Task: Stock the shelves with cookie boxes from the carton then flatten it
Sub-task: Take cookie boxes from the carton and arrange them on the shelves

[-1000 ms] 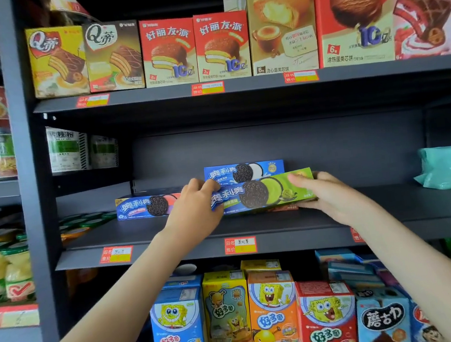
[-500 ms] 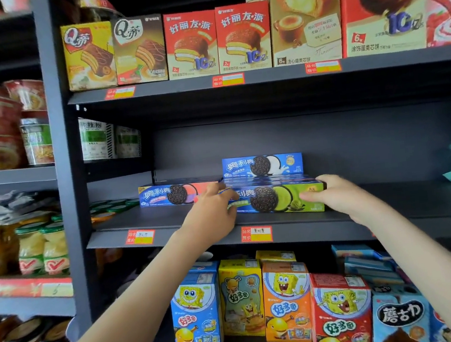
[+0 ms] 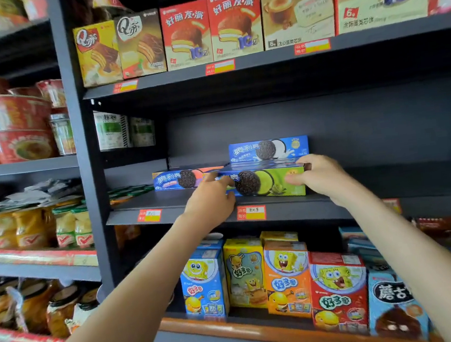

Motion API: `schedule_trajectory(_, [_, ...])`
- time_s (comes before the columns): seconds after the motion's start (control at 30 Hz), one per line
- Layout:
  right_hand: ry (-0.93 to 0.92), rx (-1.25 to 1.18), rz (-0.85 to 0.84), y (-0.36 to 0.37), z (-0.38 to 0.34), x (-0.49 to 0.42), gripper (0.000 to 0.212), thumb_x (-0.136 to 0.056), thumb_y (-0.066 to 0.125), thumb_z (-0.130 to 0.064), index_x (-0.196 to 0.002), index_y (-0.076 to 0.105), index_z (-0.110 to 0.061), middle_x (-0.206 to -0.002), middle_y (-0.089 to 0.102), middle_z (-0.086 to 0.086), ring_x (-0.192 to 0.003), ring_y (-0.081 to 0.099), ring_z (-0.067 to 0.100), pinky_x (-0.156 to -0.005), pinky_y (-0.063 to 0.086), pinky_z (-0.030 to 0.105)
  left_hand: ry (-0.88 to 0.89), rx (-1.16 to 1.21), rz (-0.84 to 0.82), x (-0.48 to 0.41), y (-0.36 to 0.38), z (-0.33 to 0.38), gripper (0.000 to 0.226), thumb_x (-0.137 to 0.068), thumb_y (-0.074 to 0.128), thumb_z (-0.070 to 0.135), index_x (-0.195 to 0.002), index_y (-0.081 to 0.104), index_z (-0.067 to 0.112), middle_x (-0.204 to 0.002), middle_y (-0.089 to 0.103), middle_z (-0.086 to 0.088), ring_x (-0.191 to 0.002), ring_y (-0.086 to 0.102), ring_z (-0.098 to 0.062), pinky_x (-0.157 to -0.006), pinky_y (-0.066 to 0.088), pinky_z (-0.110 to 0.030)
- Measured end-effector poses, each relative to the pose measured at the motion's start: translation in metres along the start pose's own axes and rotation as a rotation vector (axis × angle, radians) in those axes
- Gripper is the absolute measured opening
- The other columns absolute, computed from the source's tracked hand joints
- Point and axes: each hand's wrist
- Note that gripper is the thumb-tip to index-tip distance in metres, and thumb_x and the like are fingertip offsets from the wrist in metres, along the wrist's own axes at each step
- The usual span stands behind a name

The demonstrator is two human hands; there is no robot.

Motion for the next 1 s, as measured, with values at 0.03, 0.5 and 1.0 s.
schedule_trajectory(0.03, [-0.006,-0.004,0.003,0.001,-0.001,0.001,0.053,-0.076,0.078,-0.031,-0.123,0.059,-0.015,-0.122,0.056,0.004,-0.113,0.053,0.025,-0.099,0.043,0.038,-0.006,-0.004,0.024,0.002,-0.002,0.0,0.037,-0.093,0.05,0.02,-0.13,0.052,0.017,-0.143,0.037,-0.01,-0.119,0.049,-0.03,-0.098,0.043,-0.038])
schedule_trajectory(0.5, [-0.033,-0.072,0.095,0.06,-0.059,-0.017,0.057,-0.08,0.074,-0.033,-0.13,0.054,-0.015,-0.127,0.055,0.005,-0.106,0.051,0.021,-0.092,0.044,0.035,0.006,-0.083,0.091,0.004,-0.03,-0.054,0.044,-0.093,0.047,0.02,-0.137,0.044,0.019,-0.131,0.044,-0.009,-0.117,0.048,-0.032,-0.087,0.044,-0.039])
schedule_trajectory(1.0, [0.044,0.378,0.2,0.173,-0.125,-0.119,0.053,-0.085,0.063,-0.028,-0.133,0.048,-0.009,-0.132,0.053,0.013,-0.116,0.054,0.031,-0.083,0.044,0.031,0.003,-0.048,-0.079,-0.115,-0.023,-0.153,0.055,-0.09,0.041,0.005,-0.142,0.039,0.024,-0.137,0.041,-0.01,-0.123,0.047,-0.031,-0.098,0.044,-0.043])
Point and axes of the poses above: each hand's wrist, its own x-axis away from the middle knuckle, its own y-axis out of the palm, z = x × y
